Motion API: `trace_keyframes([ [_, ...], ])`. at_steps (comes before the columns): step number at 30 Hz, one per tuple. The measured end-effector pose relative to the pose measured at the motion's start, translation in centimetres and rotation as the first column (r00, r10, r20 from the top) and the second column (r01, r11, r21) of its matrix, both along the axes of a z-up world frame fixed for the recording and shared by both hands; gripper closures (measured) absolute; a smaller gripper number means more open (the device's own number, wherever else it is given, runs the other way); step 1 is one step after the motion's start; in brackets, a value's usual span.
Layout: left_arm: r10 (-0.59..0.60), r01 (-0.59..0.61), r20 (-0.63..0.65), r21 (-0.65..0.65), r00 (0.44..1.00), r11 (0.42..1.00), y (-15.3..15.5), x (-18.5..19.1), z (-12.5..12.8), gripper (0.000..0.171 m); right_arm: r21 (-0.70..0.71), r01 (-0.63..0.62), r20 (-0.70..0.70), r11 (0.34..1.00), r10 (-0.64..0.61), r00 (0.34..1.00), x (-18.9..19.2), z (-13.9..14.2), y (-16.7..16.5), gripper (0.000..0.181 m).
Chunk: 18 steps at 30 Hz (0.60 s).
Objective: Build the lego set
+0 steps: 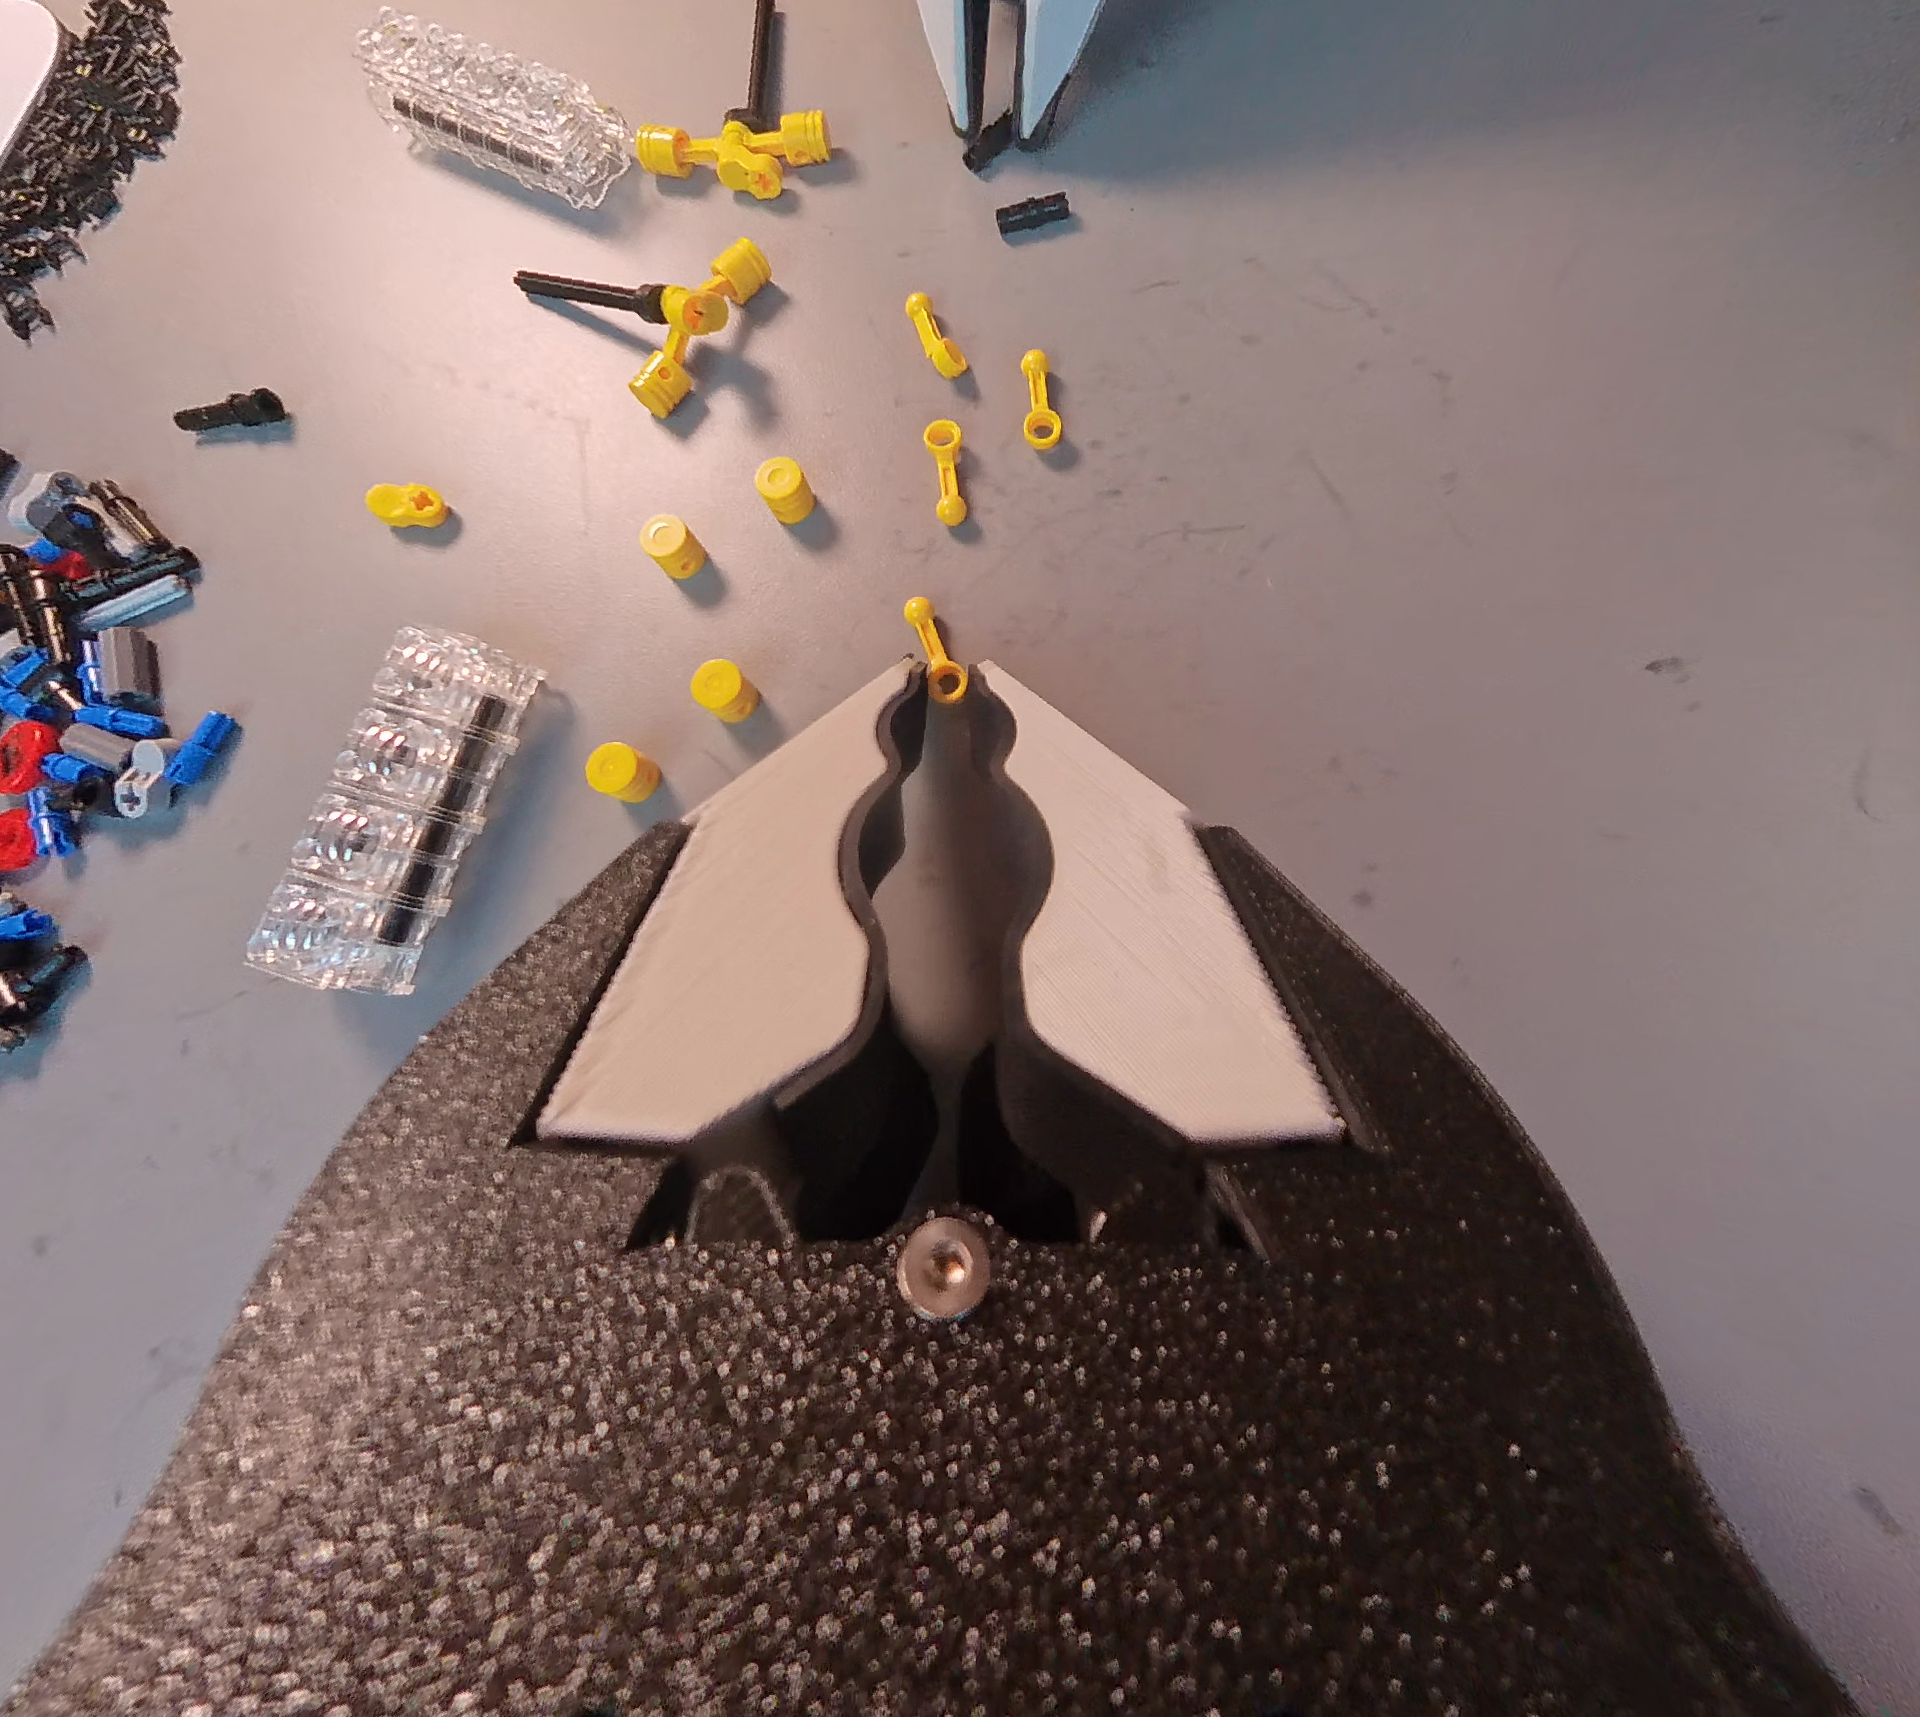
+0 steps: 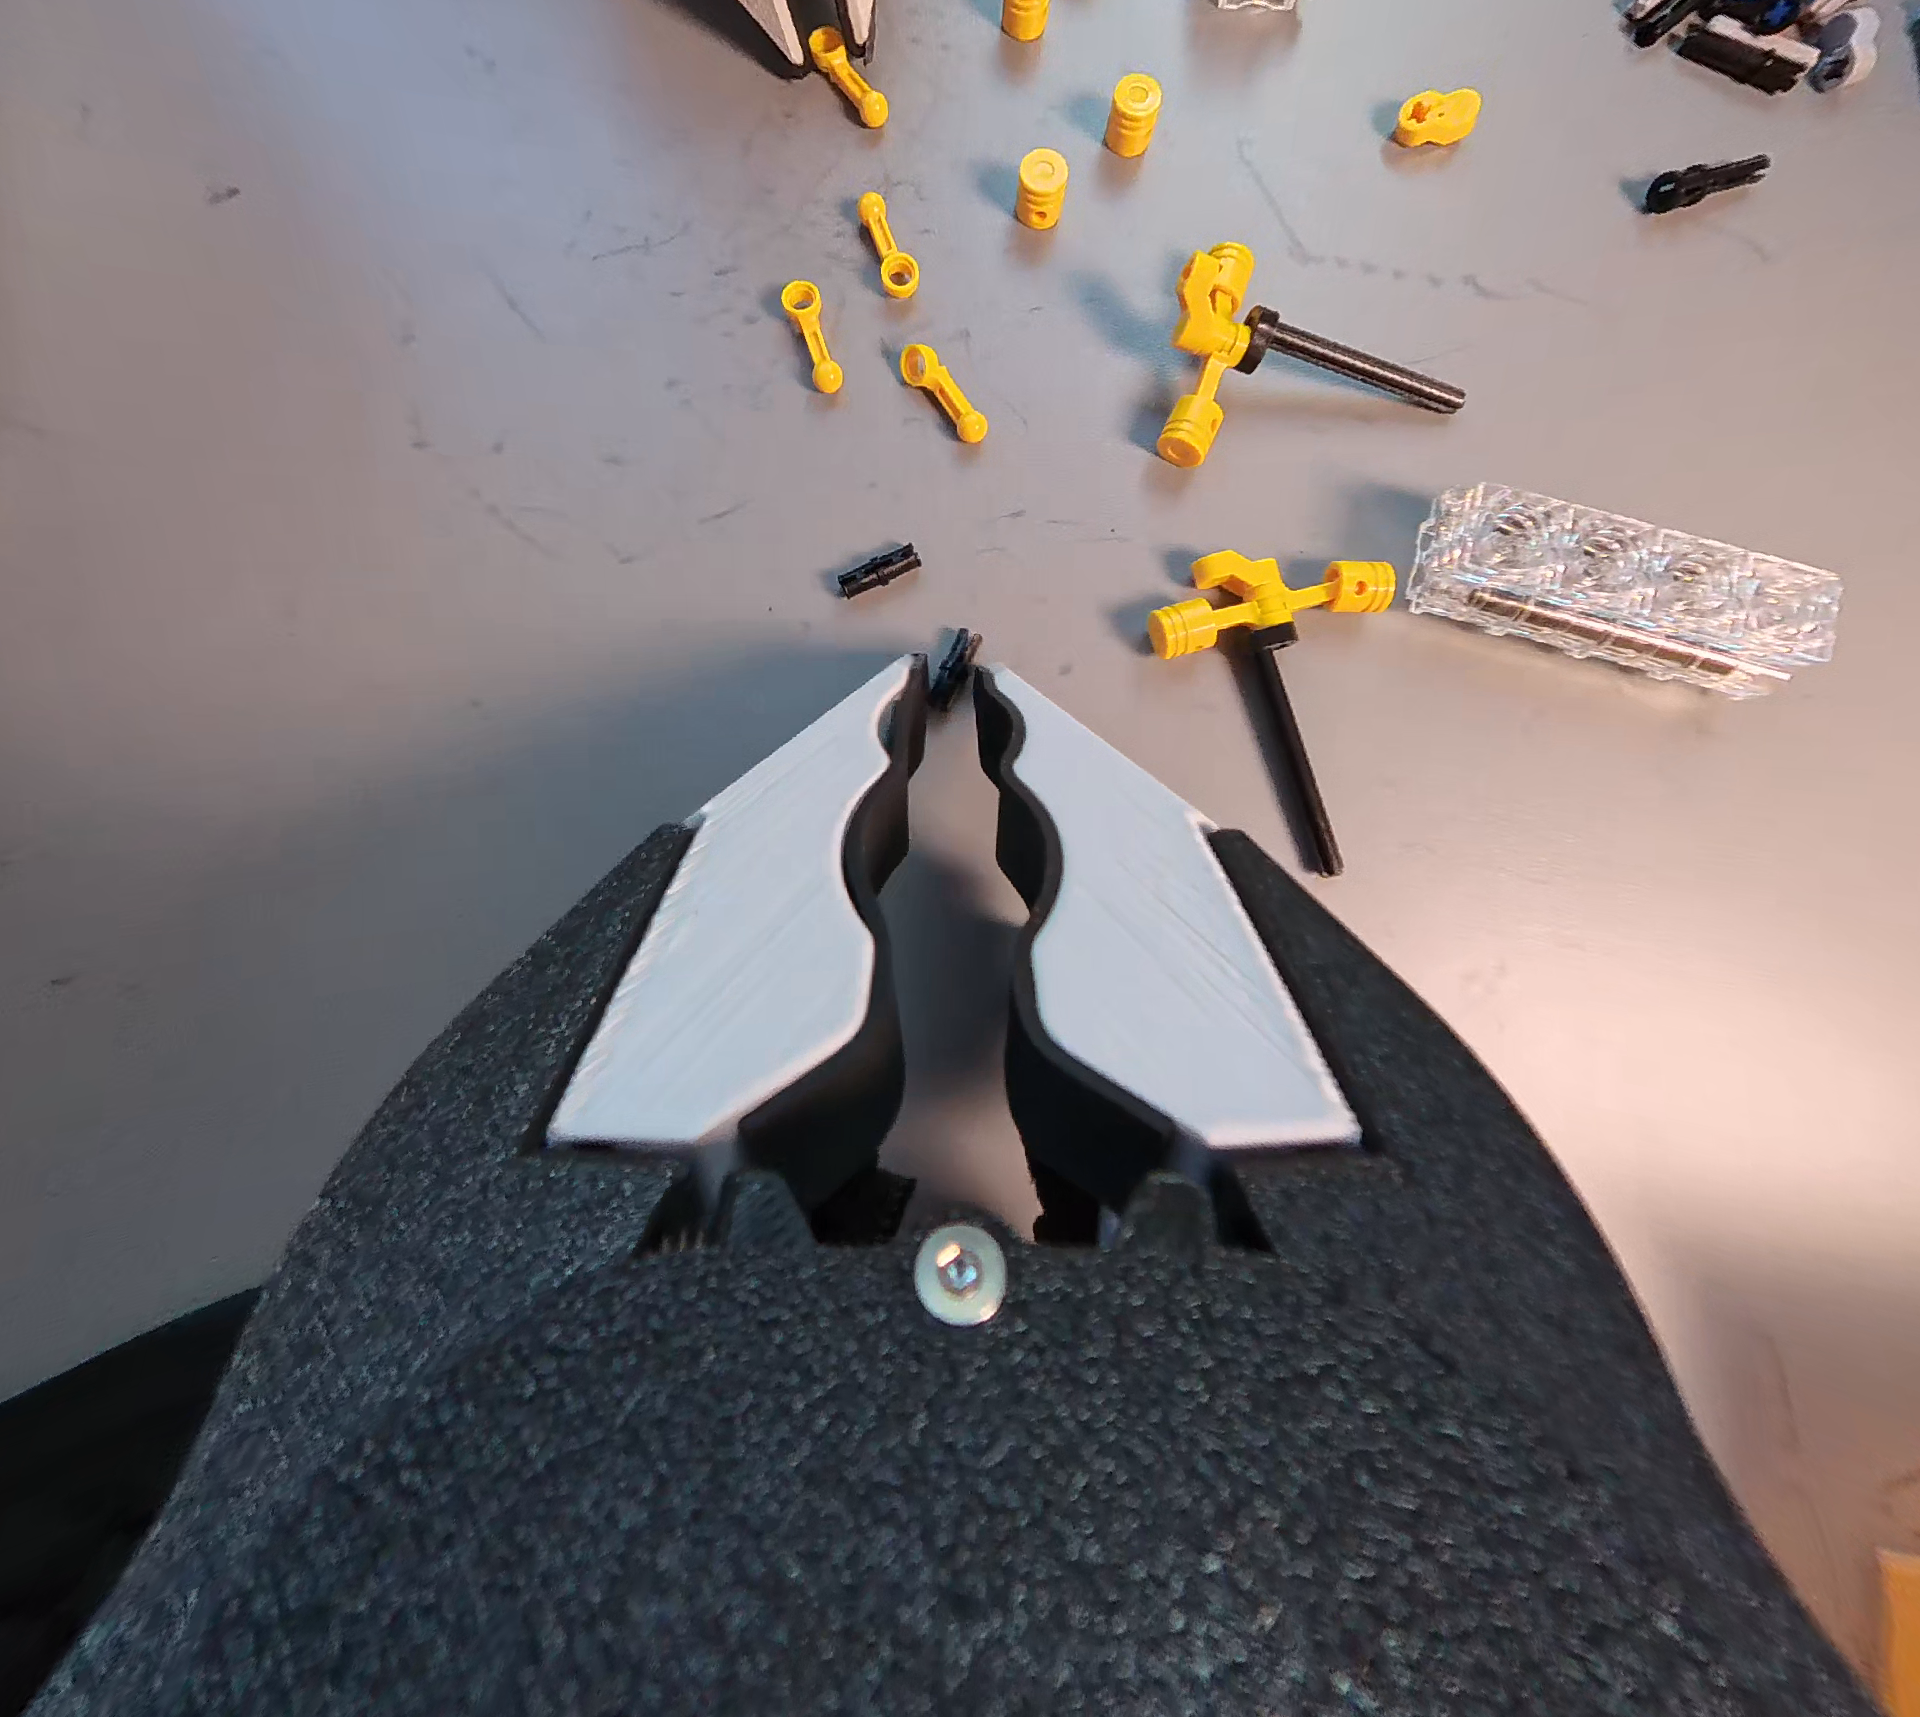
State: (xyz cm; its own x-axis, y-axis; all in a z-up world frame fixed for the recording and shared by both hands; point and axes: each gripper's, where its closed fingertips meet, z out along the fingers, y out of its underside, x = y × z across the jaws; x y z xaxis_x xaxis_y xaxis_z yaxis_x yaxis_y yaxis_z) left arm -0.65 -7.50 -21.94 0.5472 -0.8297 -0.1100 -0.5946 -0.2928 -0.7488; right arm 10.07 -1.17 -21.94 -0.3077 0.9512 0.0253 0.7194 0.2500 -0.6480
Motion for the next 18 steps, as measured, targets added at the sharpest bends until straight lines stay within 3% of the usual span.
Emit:
trace_keyframes([
  [18,0.008,-0.008,0.004,0.006,1.0,1.0,0.16,0.04,0.0,0.164,0.022,-0.006,-0.022,1.0,0.006,1.0,-0.43,0.03,-0.35,0.176],
])
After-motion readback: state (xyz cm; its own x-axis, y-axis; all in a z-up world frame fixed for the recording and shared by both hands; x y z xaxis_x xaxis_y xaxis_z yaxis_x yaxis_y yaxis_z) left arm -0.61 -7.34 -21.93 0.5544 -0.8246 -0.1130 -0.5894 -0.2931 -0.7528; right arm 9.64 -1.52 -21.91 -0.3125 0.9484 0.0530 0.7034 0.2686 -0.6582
